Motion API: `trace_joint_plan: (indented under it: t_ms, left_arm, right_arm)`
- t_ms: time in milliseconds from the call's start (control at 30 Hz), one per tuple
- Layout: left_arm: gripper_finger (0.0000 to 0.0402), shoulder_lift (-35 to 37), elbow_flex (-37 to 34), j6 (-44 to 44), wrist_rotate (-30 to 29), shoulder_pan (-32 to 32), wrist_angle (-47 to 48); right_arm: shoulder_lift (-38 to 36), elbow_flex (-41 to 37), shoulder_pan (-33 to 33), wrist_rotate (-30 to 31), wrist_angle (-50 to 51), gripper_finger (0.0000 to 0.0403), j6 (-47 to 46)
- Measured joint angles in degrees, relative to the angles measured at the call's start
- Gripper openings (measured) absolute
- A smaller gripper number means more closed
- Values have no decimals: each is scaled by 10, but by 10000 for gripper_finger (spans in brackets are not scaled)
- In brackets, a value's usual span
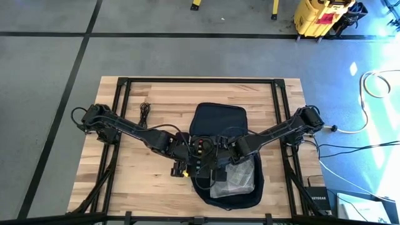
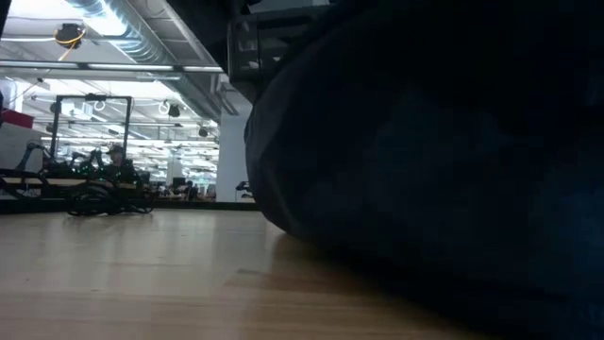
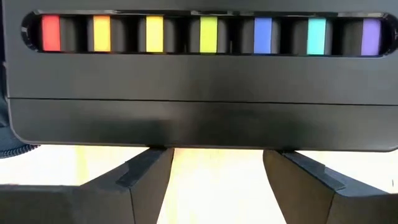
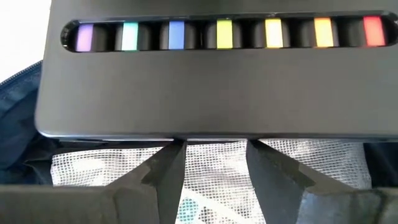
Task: Unpack backpack
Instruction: Remove the black medicine organizer from the black backpack
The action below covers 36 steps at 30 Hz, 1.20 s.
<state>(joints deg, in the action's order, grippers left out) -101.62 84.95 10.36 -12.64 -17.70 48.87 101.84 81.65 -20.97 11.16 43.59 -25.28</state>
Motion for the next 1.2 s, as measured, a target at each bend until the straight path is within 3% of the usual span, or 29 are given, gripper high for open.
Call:
trace_joint_plan:
  t_ms: [500, 833, 1200]
  left_arm:
    - [237, 38, 2, 13, -27, -19, -10]
    - [237, 38, 2, 29, -35, -19, 4]
    - [237, 49, 0, 46, -73, -33, 40]
  right_arm:
    - [1, 1, 1, -12, -9, 154, 3]
    - [54, 79, 8, -13, 73, 154, 35]
    - [69, 94, 28, -17, 66, 154, 74]
